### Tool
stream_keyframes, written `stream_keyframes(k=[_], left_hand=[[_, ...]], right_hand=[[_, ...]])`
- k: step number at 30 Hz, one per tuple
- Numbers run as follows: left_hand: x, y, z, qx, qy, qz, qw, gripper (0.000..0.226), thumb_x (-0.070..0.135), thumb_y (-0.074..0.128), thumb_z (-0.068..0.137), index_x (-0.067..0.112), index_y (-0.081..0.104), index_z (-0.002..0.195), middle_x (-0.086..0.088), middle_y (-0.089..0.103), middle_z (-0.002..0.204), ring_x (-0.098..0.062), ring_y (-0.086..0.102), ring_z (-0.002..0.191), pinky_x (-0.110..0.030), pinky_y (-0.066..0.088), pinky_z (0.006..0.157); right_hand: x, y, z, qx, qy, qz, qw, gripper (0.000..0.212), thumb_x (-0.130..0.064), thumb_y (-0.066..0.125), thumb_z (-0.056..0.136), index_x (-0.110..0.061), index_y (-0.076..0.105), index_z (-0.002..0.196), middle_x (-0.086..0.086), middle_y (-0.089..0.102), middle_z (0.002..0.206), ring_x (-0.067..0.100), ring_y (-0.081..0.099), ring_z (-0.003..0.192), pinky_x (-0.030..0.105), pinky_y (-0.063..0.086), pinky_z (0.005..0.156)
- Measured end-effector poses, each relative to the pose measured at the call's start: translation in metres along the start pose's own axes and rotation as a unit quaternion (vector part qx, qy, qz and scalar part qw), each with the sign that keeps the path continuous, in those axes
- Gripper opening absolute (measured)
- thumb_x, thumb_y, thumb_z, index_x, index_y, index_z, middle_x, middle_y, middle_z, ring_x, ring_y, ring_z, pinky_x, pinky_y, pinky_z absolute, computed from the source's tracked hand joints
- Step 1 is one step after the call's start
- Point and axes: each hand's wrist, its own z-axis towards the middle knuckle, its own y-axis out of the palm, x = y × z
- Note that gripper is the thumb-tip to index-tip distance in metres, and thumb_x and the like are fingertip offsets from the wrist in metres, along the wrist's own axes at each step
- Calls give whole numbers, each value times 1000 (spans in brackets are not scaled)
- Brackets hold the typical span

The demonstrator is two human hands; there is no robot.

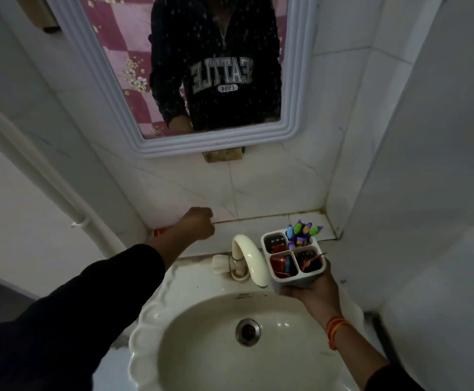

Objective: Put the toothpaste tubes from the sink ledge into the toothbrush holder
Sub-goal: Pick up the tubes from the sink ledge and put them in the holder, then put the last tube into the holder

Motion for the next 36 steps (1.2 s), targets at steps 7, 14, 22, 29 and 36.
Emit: stream_keyframes(k=[7,14,22,29,36], left_hand=[[-70,44,14,-12,-66,57,996,65,13,60,83,23,39,144,-11,42,143,-36,52,126,-40,46,103],[-99,72,24,97,15,163,982,31,19,63,79,15,67,109,-13,56,112,-35,54,103,-39,53,76],[-63,37,-10,69,39,64,995,54,55,68,78,32,53,125,-3,65,109,-28,67,92,-36,55,81],[26,-43,-30,26,104,-13,994,48,22,85,69,28,73,115,-3,73,109,-17,70,87,-32,61,77],[97,-82,-60,80,172,-26,982,39,24,89,65,21,73,101,4,62,94,-14,62,82,-23,52,63]], right_hand=[[10,-7,9,52,-56,-37,996,39,-14,84,80,-17,65,114,8,72,104,30,69,93,59,61,76],[9,-9,22,39,-55,-13,998,93,-15,100,56,-13,50,134,-3,69,105,17,69,91,31,53,81],[15,-9,21,12,-19,4,1000,94,-16,101,54,-13,51,133,-1,69,106,19,70,92,36,56,81],[11,-5,17,-5,37,123,992,67,-42,84,68,-14,65,126,22,64,125,51,56,116,72,53,65],[8,3,8,-44,40,162,985,36,-41,55,96,-10,66,111,22,63,120,46,60,103,71,51,72]])
